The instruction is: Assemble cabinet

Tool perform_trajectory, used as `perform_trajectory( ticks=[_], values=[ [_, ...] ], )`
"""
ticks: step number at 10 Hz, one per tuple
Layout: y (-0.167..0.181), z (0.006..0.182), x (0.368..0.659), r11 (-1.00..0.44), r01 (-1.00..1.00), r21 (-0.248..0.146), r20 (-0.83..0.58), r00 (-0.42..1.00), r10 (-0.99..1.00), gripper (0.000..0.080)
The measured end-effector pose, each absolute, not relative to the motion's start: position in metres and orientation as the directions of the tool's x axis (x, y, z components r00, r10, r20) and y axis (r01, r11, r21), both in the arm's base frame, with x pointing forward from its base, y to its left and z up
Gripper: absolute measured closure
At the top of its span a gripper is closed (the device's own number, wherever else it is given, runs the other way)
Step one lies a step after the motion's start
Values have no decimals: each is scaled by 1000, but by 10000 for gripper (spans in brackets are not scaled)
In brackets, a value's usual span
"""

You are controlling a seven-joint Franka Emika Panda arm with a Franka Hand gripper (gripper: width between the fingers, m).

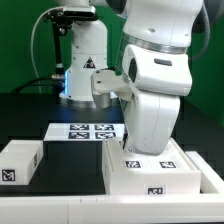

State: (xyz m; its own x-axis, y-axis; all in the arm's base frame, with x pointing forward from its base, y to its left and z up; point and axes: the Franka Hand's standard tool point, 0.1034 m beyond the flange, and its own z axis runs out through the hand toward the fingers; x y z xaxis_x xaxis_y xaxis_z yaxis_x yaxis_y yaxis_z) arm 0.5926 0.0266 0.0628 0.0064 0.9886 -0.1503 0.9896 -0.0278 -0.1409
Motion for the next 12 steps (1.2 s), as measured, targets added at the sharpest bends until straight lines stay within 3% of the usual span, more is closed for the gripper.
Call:
perform_trajectory(
  ticks=[3,7,8,9,10,11,12],
  values=[
    [27,63,594,-39,984,-174,-160,11,987,735],
    [25,64,595,-44,984,-174,-161,15,987,729],
    [26,67,596,-50,985,-166,-165,22,986,563],
    [30,85,600,-54,989,-139,-173,29,985,367],
    [32,104,598,-64,991,-114,-172,44,984,367],
    [28,116,591,-97,991,-97,-169,80,982,231],
    [24,122,583,-146,987,-68,-159,134,978,231]
  ],
)
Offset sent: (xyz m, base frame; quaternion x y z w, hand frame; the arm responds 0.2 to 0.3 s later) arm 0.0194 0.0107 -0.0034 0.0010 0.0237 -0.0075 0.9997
